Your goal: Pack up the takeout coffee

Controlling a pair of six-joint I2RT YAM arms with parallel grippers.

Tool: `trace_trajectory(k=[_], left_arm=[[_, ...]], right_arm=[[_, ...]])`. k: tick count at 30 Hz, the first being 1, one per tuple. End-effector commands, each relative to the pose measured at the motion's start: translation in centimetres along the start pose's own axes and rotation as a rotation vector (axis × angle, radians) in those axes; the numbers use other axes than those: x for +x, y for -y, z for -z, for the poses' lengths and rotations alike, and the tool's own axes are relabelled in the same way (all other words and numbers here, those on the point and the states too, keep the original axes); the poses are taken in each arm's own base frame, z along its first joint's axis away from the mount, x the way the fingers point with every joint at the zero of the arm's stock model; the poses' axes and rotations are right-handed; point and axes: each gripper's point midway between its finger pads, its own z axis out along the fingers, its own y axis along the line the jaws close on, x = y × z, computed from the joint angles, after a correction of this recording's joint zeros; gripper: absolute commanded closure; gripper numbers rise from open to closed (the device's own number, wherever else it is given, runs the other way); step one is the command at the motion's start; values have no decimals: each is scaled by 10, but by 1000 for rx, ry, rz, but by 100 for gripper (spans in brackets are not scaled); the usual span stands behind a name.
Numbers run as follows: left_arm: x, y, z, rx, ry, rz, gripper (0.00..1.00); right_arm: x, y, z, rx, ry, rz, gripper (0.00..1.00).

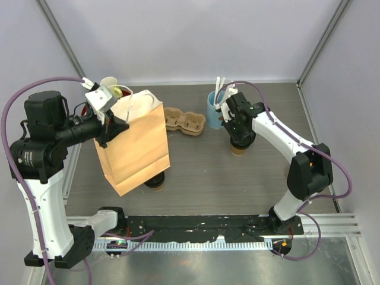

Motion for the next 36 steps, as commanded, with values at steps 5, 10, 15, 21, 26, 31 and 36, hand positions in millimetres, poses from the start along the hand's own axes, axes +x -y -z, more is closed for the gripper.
trace_trajectory(k=[5,10,15,21,26,31,36], left_arm=[[-4,11,7,33,18,-41,100],[-3,13,9,35,16,-50,100],[-2,15,10,38,14,-52,100],[-2,19,8,73,21,-45,100],[-11,30,8,138,54,-52,100],[-18,45,13,214,83,-68,100],[-18,62,17,303,110,-106,100]], right_arm=[[-20,-7,16,-59,47,33,66],[-27,-6,26,-60,67,36,53],[-35,-3,41,-48,95,30,48],[-58,-10,90,-84,253,73,41],[-111,-60,199,-279,702,278,33],[-126,-139,327,-485,1148,535,27],[-137,-199,365,-584,1232,687,26]])
